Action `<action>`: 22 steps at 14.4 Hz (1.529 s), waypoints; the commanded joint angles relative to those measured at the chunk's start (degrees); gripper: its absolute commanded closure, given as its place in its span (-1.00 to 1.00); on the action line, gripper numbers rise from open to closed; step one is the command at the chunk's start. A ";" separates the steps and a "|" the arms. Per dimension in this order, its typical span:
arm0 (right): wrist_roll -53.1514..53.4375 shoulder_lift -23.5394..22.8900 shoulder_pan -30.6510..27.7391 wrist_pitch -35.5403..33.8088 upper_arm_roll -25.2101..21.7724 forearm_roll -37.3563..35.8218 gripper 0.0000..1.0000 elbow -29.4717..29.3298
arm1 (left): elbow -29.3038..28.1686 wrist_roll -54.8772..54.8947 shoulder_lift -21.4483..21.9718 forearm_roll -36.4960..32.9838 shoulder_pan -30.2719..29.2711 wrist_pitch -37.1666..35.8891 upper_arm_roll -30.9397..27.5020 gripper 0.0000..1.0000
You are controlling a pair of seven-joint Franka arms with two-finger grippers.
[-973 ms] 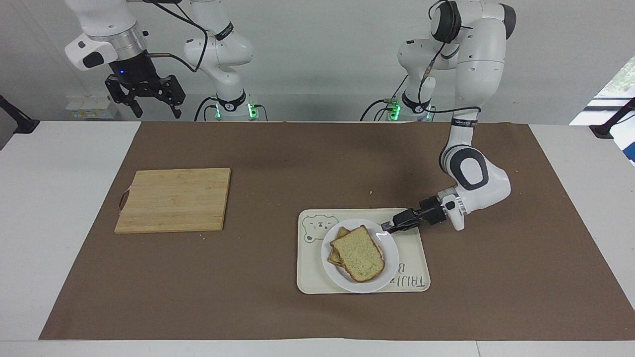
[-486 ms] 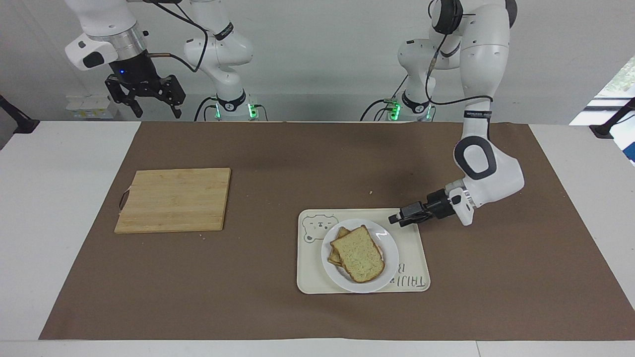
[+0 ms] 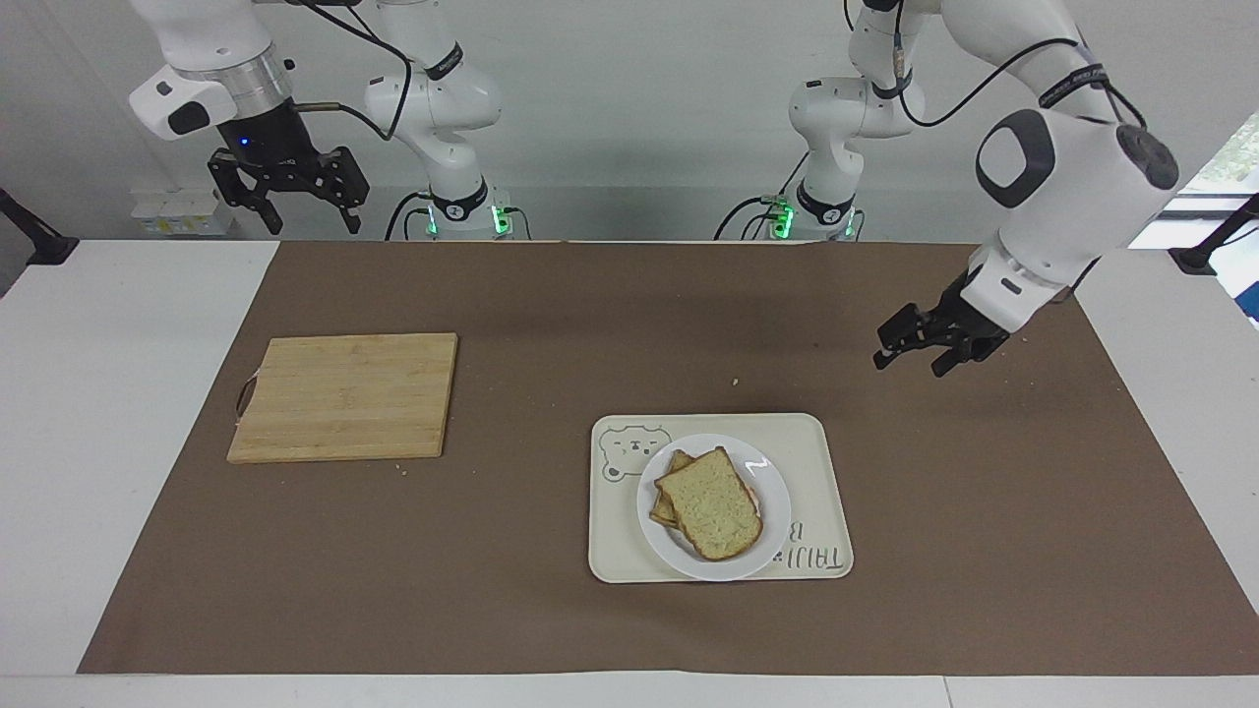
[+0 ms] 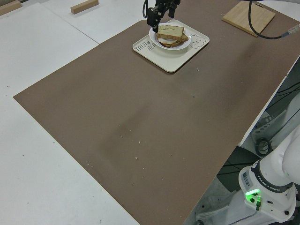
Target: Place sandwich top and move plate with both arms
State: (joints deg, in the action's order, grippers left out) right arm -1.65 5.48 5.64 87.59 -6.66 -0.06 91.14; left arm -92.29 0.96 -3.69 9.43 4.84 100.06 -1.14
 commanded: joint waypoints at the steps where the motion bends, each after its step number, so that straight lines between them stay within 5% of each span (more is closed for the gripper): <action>1: -2.04 0.24 -0.45 0.21 0.07 -0.73 -1.00 0.09 | 7.19 1.32 0.26 -5.81 -0.18 -7.39 -1.06 -1.00; 8: -2.04 0.24 -0.45 0.21 0.07 -0.73 -1.00 0.09 | 13.37 11.07 0.44 -9.43 -0.09 -15.68 -5.63 -1.00; 22: -2.13 0.24 -0.54 0.21 -0.01 -0.82 -1.00 0.17 | 6.07 11.69 6.15 -8.55 0.43 -17.27 -5.10 -1.00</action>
State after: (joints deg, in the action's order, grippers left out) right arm -1.91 5.48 5.62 87.60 -6.78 -0.06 91.15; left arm -84.39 11.84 0.93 1.19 4.90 83.13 -6.26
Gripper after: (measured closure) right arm 0.000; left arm 0.000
